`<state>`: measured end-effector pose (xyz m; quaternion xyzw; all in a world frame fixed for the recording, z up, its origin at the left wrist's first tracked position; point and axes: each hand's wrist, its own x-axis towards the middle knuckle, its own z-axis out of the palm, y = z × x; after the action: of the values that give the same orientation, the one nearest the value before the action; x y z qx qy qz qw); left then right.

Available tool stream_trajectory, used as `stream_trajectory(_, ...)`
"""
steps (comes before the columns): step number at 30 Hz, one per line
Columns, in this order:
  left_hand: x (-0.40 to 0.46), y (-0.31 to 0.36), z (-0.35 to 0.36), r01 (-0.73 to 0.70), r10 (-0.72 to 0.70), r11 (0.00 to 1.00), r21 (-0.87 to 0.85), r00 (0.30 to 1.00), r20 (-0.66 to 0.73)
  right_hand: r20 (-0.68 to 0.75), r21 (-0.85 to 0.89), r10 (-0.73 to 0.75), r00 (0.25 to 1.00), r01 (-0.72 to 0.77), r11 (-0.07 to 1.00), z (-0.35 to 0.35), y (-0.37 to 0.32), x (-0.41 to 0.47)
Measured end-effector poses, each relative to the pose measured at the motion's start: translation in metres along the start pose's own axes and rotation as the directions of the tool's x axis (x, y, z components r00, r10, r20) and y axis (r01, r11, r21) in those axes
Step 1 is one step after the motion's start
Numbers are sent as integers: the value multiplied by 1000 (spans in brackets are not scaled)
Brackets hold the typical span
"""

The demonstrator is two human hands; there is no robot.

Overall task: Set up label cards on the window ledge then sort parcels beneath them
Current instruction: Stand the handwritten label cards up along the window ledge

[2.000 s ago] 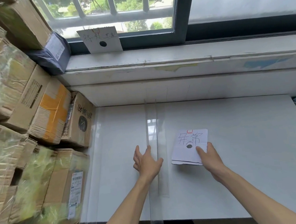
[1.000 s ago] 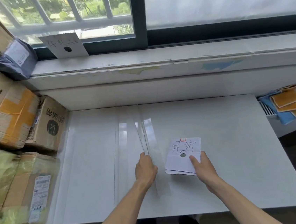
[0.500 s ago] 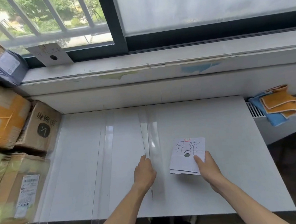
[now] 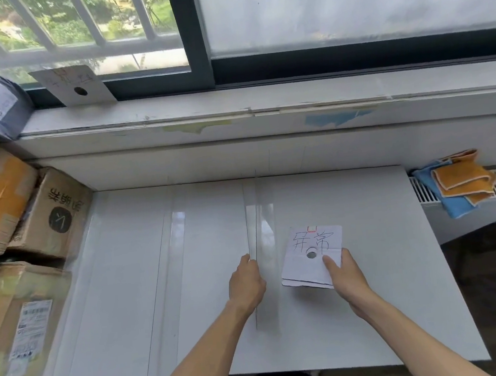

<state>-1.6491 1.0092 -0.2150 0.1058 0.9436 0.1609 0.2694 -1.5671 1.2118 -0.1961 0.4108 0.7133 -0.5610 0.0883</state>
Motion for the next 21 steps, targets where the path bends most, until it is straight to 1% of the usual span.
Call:
stream_trajectory(8, 9, -2, -7, -16, 16, 1000, -15, 1000, 13, -47, -17, 13, 999, -14, 1000, 7, -7, 0)
stream_trajectory(14, 14, -4, -15, -8, 8, 1000, -28, 1000, 6, -57, -14, 22, 998, -23, 1000, 16, -18, -4)
stream_trajectory(21, 16, -15, -13, -64, 65, 998, -16, 997, 44, -51, -36, 15, 999, -16, 999, 38, -36, -6)
